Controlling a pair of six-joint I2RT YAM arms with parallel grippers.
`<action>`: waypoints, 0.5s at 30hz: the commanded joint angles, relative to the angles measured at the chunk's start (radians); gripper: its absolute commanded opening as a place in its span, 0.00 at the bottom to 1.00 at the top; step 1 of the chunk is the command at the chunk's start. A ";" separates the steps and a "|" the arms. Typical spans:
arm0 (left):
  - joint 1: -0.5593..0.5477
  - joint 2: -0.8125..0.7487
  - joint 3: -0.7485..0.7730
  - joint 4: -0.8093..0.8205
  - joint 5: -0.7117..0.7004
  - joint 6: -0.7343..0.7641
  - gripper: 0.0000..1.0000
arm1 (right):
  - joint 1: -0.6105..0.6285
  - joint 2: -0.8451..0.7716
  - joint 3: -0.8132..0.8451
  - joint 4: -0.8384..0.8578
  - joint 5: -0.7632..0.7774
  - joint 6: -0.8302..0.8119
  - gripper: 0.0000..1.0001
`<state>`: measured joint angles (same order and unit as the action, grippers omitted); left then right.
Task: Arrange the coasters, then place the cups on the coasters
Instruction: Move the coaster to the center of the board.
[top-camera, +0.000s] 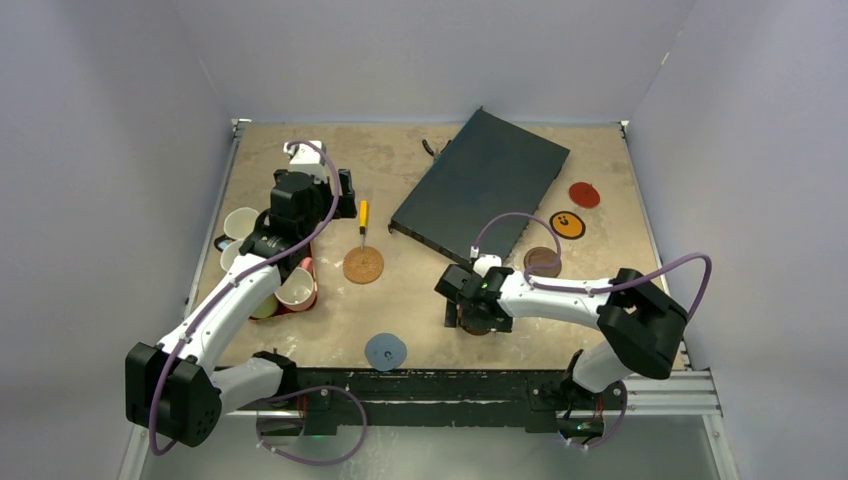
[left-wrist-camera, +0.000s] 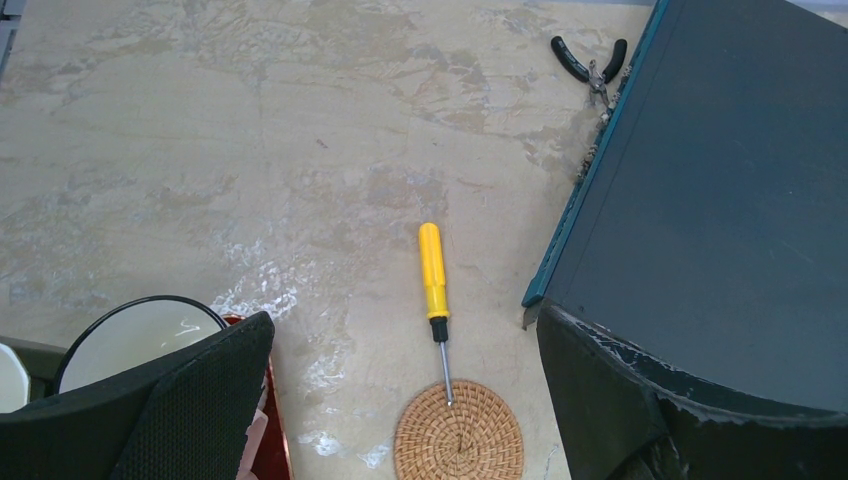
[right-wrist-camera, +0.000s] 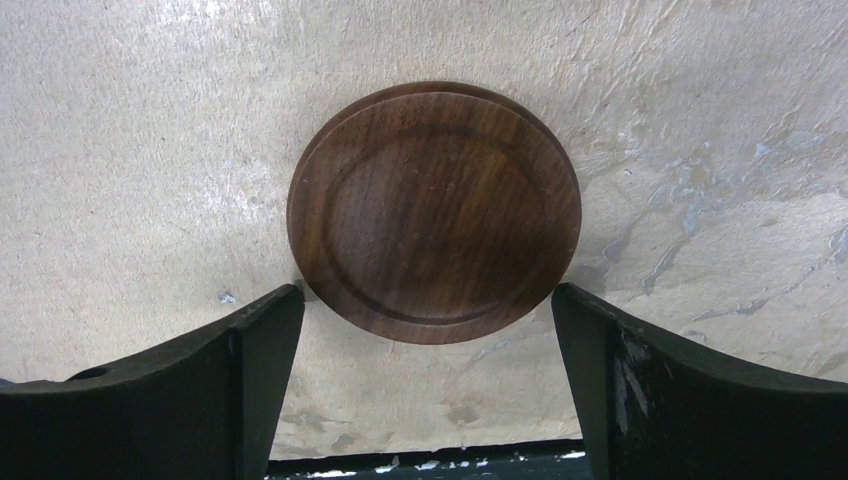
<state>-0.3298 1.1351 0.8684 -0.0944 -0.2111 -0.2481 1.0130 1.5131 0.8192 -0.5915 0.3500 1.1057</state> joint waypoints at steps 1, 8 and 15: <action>-0.007 -0.001 0.023 0.020 0.016 -0.008 0.99 | -0.017 0.016 0.009 -0.024 0.034 -0.021 0.98; -0.007 -0.003 0.023 0.022 0.021 -0.011 0.99 | -0.083 -0.041 -0.058 0.003 0.015 -0.046 0.98; -0.007 -0.004 0.023 0.024 0.026 -0.013 0.99 | -0.165 -0.096 -0.114 -0.040 0.032 -0.079 0.97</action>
<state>-0.3298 1.1351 0.8680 -0.0940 -0.1997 -0.2489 0.8856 1.4456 0.7513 -0.5552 0.3458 1.0603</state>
